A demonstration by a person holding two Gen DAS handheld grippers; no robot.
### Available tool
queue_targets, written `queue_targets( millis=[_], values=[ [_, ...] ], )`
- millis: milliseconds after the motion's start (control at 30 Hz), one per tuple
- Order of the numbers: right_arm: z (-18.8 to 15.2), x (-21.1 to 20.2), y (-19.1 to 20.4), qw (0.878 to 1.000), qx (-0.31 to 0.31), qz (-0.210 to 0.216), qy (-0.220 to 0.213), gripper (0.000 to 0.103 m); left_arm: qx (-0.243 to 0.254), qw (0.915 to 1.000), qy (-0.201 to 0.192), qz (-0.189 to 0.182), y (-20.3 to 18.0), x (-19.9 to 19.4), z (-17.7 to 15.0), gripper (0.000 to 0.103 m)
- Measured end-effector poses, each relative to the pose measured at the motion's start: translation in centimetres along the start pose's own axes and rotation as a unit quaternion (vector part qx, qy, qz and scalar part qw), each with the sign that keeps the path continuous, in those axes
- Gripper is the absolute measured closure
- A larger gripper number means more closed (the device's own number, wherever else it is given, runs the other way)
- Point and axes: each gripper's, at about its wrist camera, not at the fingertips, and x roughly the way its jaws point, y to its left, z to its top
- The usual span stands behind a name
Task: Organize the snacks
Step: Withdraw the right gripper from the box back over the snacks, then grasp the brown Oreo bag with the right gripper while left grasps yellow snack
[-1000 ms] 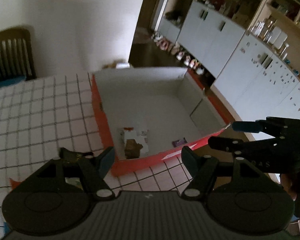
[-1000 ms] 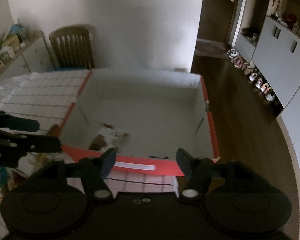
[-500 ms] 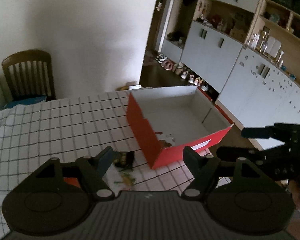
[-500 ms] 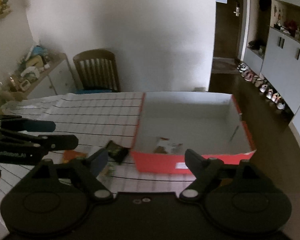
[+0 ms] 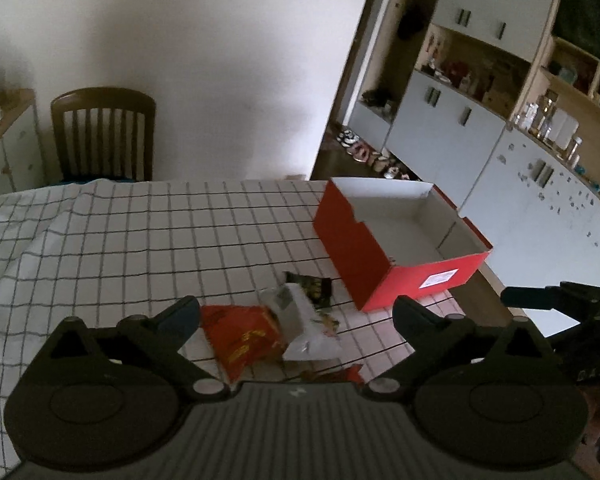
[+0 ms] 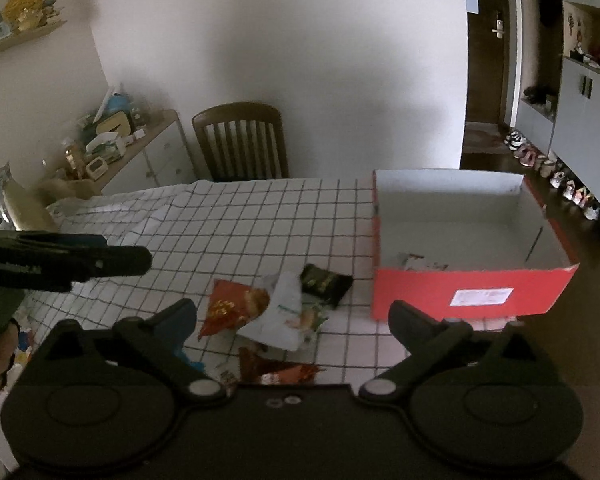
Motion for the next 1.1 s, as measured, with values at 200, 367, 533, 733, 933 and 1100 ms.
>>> queue_targets(
  millis=[200,367,533,733,933,1100],
  values=[
    [-1.9,1.3,1.8,1.0,0.011,-0.012,0.022,0.0,-0.006,0.9997,0.011,0.02,1.8,-0.2,-3.4,0.0],
    [-3.4,2.8,2.3,0.998,0.025,-0.023,0.044,0.0,-0.001,0.9991,0.028,0.033,2.2,0.4,-6.8,0.0],
    [-4.8,4.4,2.7,0.997,0.025,-0.034,0.066,0.0,-0.004,0.998,0.052,0.036,2.2,1.1,-9.3,0.0],
    [-6.2,7.3,2.5,0.994,0.023,-0.042,0.096,0.001,0.003,0.9956,0.083,0.043,1.7,2.8,-12.4,0.0],
    [-7.5,10.2,2.3,0.991,0.021,-0.047,0.12,0.001,0.006,0.9935,0.109,0.032,1.0,4.1,-15.0,0.0],
    [-8.1,12.1,2.1,0.989,0.018,-0.047,0.141,0.002,0.0,0.9917,0.126,0.024,0.5,5.1,-16.4,0.0]
  ],
)
